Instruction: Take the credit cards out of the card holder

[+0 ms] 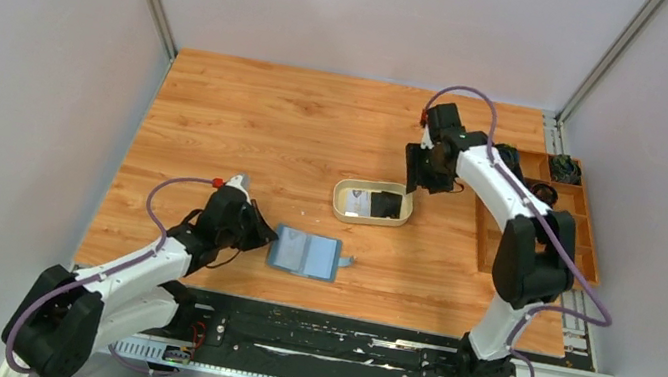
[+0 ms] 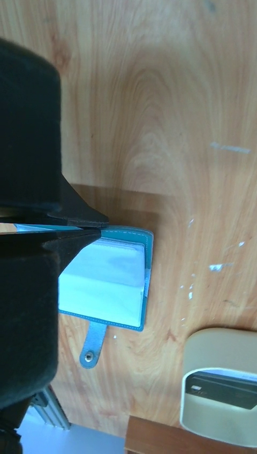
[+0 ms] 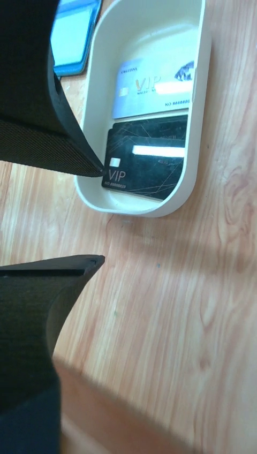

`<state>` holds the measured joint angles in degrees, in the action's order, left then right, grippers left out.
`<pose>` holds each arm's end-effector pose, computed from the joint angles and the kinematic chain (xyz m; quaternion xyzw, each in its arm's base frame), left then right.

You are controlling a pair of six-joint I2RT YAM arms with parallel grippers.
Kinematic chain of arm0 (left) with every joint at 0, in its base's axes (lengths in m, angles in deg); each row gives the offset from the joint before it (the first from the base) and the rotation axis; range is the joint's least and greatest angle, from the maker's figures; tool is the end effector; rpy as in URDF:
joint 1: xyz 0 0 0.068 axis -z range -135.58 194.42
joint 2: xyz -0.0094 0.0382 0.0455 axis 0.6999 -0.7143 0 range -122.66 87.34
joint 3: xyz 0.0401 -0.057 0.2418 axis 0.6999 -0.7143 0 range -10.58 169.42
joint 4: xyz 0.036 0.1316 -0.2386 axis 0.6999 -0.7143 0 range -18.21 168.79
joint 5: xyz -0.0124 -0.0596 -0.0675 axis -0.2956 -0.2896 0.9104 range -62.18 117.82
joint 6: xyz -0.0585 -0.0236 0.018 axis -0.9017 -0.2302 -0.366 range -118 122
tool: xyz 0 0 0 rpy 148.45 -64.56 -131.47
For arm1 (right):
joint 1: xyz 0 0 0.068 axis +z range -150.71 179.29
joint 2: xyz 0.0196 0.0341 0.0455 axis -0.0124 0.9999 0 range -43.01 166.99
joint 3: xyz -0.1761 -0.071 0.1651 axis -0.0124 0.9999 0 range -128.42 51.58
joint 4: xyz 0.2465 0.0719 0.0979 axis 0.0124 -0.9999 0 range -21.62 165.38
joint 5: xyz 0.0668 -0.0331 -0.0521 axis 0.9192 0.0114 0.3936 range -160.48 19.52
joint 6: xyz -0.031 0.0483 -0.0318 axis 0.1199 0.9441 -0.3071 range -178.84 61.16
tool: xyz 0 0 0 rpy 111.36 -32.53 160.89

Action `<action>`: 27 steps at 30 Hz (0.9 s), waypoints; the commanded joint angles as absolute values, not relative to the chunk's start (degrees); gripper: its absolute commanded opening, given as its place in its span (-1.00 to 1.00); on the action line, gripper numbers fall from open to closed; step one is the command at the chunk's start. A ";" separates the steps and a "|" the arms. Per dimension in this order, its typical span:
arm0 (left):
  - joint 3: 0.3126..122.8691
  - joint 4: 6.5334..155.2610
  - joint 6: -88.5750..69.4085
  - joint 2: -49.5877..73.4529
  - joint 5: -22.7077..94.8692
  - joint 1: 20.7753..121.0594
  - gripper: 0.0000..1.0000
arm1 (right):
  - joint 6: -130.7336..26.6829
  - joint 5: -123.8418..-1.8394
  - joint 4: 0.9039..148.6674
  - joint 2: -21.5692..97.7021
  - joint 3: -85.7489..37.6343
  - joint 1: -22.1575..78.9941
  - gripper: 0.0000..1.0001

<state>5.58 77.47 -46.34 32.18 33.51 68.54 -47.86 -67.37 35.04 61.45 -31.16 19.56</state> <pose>0.1955 -0.0932 0.1146 -0.1697 0.8906 -0.2843 0.3118 0.3765 0.1420 0.1967 -0.0851 0.9664 0.0903 0.2252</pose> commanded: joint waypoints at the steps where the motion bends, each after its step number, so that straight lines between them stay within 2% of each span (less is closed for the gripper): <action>1: 4.75 80.51 -51.83 33.83 28.44 72.97 -1.00 | -51.86 -75.12 34.87 50.86 -33.03 22.12 0.33; 6: 4.17 81.10 -54.48 34.91 25.17 76.35 -1.00 | -51.18 -76.55 38.08 41.47 -28.28 29.89 0.40; 11: 4.88 82.13 -57.60 33.90 22.13 79.79 -1.00 | -40.46 -71.51 49.75 37.41 -16.90 40.44 0.40; 16: 3.71 86.07 -61.30 31.28 19.73 83.38 -1.00 | -32.97 -71.52 61.18 40.25 -10.95 48.56 0.40; 27: 1.24 91.89 -63.67 28.44 18.13 84.92 -1.00 | -32.23 -66.97 63.05 51.63 -15.01 54.24 0.44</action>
<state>1.80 88.86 -62.45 29.80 20.53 84.34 -33.89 -69.55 61.34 48.51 -12.72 52.15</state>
